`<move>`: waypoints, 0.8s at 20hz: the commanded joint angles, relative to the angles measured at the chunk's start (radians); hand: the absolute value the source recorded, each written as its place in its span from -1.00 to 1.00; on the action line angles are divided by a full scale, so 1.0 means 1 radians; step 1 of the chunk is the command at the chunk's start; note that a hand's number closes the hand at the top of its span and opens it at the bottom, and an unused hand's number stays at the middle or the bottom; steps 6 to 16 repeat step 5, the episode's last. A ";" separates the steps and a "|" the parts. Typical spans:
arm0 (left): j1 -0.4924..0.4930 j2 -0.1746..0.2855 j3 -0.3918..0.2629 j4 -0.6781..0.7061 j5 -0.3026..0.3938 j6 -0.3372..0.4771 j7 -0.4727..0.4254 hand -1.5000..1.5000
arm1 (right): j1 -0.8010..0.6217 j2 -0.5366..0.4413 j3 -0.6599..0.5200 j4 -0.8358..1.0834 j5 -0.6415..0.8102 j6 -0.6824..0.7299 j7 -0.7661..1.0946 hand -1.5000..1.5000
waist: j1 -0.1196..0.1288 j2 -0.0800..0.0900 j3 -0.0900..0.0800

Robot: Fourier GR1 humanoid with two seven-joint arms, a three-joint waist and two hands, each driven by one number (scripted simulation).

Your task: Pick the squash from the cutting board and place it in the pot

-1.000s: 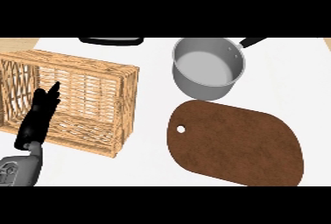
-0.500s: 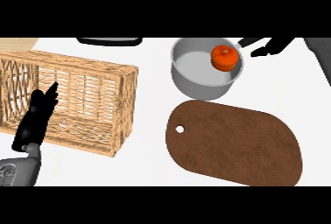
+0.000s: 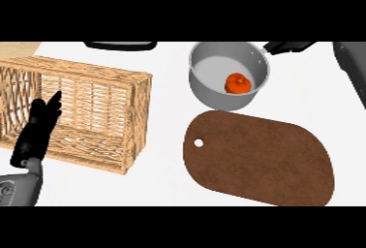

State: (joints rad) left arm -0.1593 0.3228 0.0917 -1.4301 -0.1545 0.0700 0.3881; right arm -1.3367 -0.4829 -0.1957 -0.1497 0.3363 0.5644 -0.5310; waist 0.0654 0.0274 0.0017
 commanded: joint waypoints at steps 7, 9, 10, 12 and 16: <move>-0.014 -0.002 -0.010 -0.031 0.001 -0.013 0.009 0.00 | -0.002 -0.128 -0.162 0.081 -0.148 0.018 0.080 -1.00 | 0.025 0.012 0.002; -0.014 -0.002 -0.010 -0.031 0.001 -0.013 0.009 0.00 | -0.002 -0.128 -0.162 0.081 -0.148 0.018 0.080 -1.00 | 0.025 0.012 0.002; -0.014 -0.002 -0.010 -0.031 0.001 -0.013 0.009 0.00 | -0.002 -0.128 -0.162 0.081 -0.148 0.018 0.080 -1.00 | 0.025 0.012 0.002; -0.014 -0.002 -0.010 -0.031 0.001 -0.013 0.009 0.00 | -0.002 -0.128 -0.162 0.081 -0.148 0.018 0.080 -1.00 | 0.025 0.012 0.002; -0.014 -0.002 -0.010 -0.031 0.001 -0.013 0.009 0.00 | -0.002 -0.128 -0.162 0.081 -0.148 0.018 0.080 -1.00 | 0.025 0.012 0.002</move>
